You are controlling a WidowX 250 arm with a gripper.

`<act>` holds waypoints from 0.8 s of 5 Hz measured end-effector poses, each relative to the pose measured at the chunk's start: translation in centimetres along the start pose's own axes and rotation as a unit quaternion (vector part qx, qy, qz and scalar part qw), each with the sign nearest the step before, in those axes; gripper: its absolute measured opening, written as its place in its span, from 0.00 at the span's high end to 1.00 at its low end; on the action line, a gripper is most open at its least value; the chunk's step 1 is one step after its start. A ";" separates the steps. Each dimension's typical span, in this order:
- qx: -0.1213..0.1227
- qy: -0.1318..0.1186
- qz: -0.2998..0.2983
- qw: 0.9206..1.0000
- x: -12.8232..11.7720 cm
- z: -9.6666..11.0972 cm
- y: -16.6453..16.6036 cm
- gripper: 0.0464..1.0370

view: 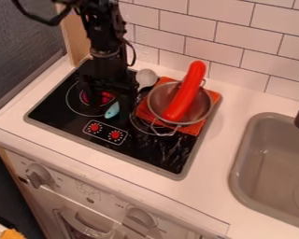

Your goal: Move the blue scoop from the middle of the stove to the left side of the stove

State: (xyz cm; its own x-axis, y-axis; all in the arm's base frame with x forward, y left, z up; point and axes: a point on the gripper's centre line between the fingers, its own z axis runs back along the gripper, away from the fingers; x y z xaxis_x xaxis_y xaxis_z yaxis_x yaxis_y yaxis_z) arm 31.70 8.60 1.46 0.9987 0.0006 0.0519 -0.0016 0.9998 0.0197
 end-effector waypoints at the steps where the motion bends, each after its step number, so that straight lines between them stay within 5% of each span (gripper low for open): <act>1: -0.001 -0.024 -0.023 0.999 1.0 -0.6 0.5 0.04; 2: -0.004 -0.030 -0.024 0.999 1.3 -0.6 0.4 0.10; 4: 0.012 -0.025 -0.030 0.999 1.3 -0.7 0.3 0.66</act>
State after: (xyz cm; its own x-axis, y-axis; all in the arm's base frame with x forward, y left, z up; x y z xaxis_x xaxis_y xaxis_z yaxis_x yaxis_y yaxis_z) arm 33.06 8.88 0.88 0.9930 -0.0618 0.1006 0.0572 0.9972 0.0473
